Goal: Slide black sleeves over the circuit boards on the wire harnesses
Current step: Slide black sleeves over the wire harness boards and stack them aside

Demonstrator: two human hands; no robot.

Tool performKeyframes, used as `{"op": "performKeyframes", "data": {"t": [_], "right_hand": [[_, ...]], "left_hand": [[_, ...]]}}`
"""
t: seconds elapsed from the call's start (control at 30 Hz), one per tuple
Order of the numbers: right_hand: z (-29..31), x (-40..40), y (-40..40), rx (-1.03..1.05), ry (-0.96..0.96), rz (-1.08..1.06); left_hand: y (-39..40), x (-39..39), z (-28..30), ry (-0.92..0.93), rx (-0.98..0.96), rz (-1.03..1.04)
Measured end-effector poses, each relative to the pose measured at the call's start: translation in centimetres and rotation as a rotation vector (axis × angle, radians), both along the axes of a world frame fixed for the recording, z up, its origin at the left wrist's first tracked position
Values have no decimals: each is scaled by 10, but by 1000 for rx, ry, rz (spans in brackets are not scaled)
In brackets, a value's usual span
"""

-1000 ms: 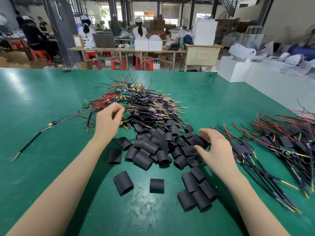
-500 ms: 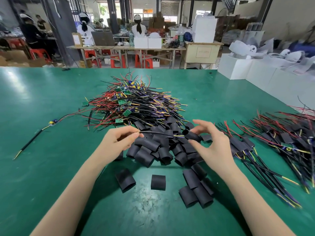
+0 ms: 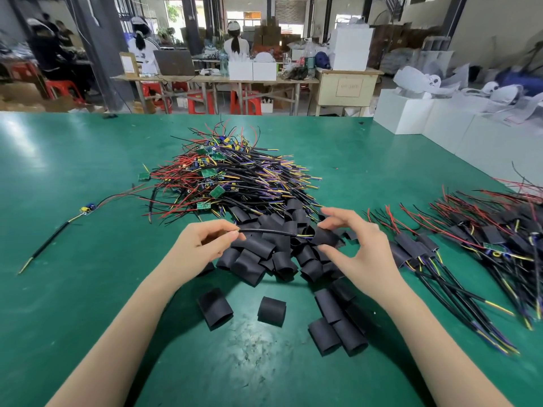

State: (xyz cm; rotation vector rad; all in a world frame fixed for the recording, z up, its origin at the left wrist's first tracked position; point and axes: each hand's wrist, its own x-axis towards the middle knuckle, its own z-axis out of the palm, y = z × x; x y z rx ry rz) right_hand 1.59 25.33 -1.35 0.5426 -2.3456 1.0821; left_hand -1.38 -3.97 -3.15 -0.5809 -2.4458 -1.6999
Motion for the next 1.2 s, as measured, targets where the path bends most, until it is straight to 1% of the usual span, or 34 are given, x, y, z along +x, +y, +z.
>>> {"op": "performKeyframes", "data": {"t": [0.17,0.3,0.37,0.47,0.57,0.73,0.8,1.0,1.03,1.13,1.2], "right_hand": [[0,3,-3,108,57,4],[-2,3,-7,371,198,-100],[-3,1,-7,436,209,-141],[-4,0,-6,423,146,-179],[-5,0,-4,406,149,-187],[-5,0,-3,330,128,-203],[-5,1,-4,333,137,-173],[-10,5,-25,327,214,-38],[-11,6,-29,340,225,-14],[-10,7,-31,333,237,-12],[-8,7,-28,277,220,-39]], "left_hand": [[1,3,5,39,-69,26],[11,8,5,84,-149,42],[17,10,6,99,-157,54],[22,10,5,83,-132,49],[24,10,4,99,-134,32],[21,12,9,109,-97,-111],[23,13,10,125,-114,-127],[44,22,7,148,-203,-66],[48,23,8,125,-203,-90],[49,26,11,-40,-147,-208],[48,26,11,-86,-73,-192]]}}
